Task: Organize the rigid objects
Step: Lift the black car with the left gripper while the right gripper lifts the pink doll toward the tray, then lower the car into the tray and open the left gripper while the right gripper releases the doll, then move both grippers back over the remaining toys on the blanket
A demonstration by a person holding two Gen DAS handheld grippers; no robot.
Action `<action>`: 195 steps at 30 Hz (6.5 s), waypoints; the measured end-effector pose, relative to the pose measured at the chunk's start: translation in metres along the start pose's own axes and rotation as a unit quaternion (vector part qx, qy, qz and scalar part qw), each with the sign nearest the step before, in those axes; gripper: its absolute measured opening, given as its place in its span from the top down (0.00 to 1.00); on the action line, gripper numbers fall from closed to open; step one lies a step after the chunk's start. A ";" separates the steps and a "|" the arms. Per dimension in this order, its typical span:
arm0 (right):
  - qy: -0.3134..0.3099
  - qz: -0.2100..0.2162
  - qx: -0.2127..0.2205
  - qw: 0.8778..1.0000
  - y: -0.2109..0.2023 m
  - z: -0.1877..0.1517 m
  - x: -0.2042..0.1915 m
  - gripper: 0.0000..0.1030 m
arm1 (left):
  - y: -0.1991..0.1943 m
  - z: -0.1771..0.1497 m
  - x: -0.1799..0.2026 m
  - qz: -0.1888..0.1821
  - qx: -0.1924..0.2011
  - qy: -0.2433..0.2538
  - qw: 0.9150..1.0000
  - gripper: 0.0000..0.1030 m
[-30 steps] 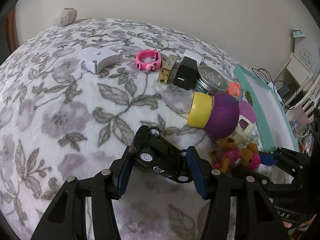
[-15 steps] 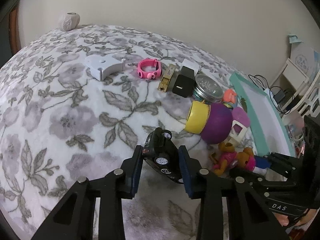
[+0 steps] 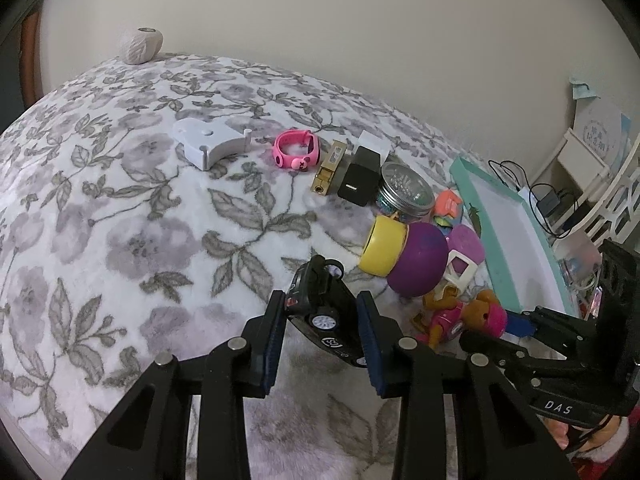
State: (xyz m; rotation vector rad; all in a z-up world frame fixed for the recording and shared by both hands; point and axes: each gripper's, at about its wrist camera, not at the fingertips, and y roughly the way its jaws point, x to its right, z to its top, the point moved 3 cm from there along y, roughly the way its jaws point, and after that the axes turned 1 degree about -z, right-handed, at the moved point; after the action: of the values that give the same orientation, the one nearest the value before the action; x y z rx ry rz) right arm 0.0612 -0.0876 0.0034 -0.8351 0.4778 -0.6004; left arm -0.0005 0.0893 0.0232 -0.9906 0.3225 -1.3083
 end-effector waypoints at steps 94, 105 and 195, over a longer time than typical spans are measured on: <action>0.214 -0.218 0.038 0.951 -0.058 0.029 0.287 0.54 | 0.192 0.087 0.278 -0.039 -0.098 0.167 0.980 0.63; 0.202 -0.230 0.017 0.952 -0.063 0.022 0.278 0.54 | 0.182 0.088 0.278 -0.036 -0.107 0.146 0.983 0.44; 0.043 -0.140 -0.096 0.985 0.017 0.051 0.036 0.00 | 0.063 0.054 0.016 0.176 -0.118 -0.152 0.965 0.00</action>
State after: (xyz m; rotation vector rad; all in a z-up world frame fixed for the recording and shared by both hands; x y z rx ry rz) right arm 0.1236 -0.0746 0.0144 -1.0737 0.5054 -0.8623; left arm 0.0830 0.0942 0.0120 -1.2527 0.4018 -0.7930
